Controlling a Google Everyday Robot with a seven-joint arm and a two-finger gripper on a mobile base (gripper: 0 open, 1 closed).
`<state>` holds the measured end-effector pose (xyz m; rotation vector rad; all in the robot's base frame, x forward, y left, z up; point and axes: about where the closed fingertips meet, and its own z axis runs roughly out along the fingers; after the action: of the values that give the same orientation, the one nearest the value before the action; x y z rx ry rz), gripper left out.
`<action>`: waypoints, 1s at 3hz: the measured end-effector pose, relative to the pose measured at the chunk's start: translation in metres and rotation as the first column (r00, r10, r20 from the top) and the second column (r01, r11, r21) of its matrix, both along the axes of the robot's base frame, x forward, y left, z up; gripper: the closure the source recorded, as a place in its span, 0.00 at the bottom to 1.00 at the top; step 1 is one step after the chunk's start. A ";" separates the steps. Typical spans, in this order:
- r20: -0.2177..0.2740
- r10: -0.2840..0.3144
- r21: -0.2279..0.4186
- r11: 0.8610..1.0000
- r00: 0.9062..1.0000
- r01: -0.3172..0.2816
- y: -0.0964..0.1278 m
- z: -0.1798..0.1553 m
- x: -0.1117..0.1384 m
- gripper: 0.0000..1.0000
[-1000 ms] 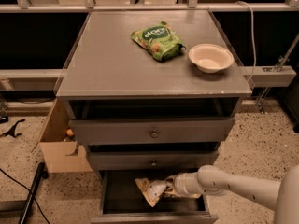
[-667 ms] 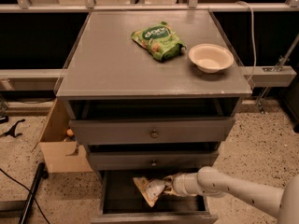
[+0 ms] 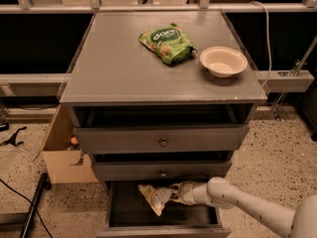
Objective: Place brown chip bag into bottom drawer
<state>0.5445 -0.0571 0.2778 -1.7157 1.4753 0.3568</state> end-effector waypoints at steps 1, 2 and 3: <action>0.021 0.006 -0.006 1.000 1.000 -0.006 0.005 -0.011 0.012 1.00; 0.031 -0.002 -0.050 0.999 1.000 0.004 0.006 -0.035 0.028 1.00; 0.036 -0.007 -0.094 0.995 0.999 0.011 0.009 -0.051 0.036 1.00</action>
Offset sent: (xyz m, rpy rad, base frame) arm 0.0424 0.0013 -0.0473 -0.0680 -0.0452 -0.0195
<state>0.5804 -0.0483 0.2263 -1.7801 1.4946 0.2539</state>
